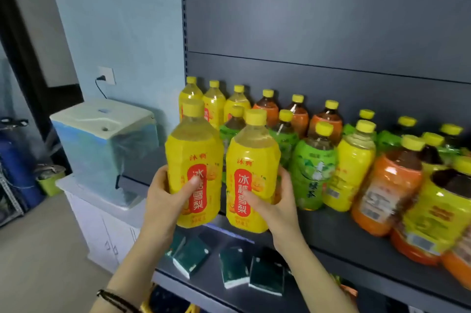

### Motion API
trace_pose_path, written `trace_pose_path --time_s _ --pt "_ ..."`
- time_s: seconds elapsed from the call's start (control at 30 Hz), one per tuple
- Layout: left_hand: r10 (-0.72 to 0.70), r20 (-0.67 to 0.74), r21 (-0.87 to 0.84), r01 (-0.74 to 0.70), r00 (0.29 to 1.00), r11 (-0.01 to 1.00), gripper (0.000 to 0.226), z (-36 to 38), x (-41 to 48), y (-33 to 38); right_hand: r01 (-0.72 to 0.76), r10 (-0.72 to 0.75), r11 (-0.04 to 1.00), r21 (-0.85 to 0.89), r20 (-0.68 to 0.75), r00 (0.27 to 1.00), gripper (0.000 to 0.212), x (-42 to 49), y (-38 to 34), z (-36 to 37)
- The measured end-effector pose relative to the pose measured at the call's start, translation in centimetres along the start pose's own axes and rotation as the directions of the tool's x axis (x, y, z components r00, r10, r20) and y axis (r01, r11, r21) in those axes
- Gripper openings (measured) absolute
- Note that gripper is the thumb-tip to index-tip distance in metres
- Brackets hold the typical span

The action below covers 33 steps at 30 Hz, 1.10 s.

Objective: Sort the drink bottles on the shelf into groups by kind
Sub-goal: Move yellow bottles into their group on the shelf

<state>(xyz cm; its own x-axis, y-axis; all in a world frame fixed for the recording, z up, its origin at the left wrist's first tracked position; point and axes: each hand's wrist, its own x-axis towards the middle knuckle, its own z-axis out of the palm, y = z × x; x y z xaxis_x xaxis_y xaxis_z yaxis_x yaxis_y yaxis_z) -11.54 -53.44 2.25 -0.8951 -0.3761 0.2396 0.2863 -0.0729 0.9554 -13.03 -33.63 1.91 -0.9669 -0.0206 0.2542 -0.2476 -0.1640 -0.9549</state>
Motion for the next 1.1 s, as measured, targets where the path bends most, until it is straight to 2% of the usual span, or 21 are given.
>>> trace_pose_path --time_s 0.13,0.23,0.37,0.43,0.6,0.67,0.77,0.83,0.97,1.1 --pt "0.008 -0.030 0.031 -0.007 1.000 0.999 0.079 -2.8 4.8 -0.9 -0.032 0.032 0.999 0.032 -0.010 0.999 0.078 3.9 2.9 4.3" --pt "-0.010 -0.047 0.014 0.010 0.999 1.000 0.069 -4.4 8.2 -1.6 -0.044 0.043 0.999 0.032 0.023 0.999 0.079 6.4 4.8 7.3" --pt "-0.029 -0.068 0.041 0.032 0.997 0.999 0.089 -6.7 12.0 -3.8 -0.043 0.041 0.999 0.028 0.055 0.998 0.080 7.5 6.9 10.8" --pt "-0.030 -0.051 0.048 0.032 0.998 0.998 0.090 -7.4 13.7 -4.6 -0.031 0.030 0.999 0.026 0.040 0.999 0.081 8.3 7.7 11.9" --pt "-0.034 0.056 0.052 0.031 0.998 0.998 0.071 -8.9 18.2 -6.8 -0.001 0.002 0.999 -0.054 0.011 1.000 0.083 11.7 9.0 14.6" --pt "-0.048 0.120 0.048 0.042 0.992 0.998 0.079 -9.4 20.3 -7.4 0.011 -0.013 0.997 -0.081 -0.024 1.000 0.086 12.8 9.8 15.4" --pt "-0.081 0.228 0.072 0.066 0.970 0.995 0.099 -10.0 23.6 -8.4 -0.008 -0.022 0.974 -0.225 -0.130 0.991 0.100 14.4 10.9 16.6" --pt "-0.094 0.281 0.090 0.072 0.955 0.993 0.100 -10.0 26.0 -9.0 -0.042 -0.018 0.950 -0.308 -0.188 0.982 0.105 15.7 11.2 17.2" --pt "-0.064 0.359 0.093 0.032 0.931 0.995 0.085 -9.4 29.7 -9.8 -0.037 -0.008 0.978 -0.205 -0.213 0.977 0.099 18.1 11.4 17.7" --pt "-0.070 0.420 0.056 0.052 0.905 0.997 0.079 -8.7 32.3 -10.0 -0.050 -0.005 0.979 -0.198 -0.265 0.964 0.086 20.5 11.8 18.3"
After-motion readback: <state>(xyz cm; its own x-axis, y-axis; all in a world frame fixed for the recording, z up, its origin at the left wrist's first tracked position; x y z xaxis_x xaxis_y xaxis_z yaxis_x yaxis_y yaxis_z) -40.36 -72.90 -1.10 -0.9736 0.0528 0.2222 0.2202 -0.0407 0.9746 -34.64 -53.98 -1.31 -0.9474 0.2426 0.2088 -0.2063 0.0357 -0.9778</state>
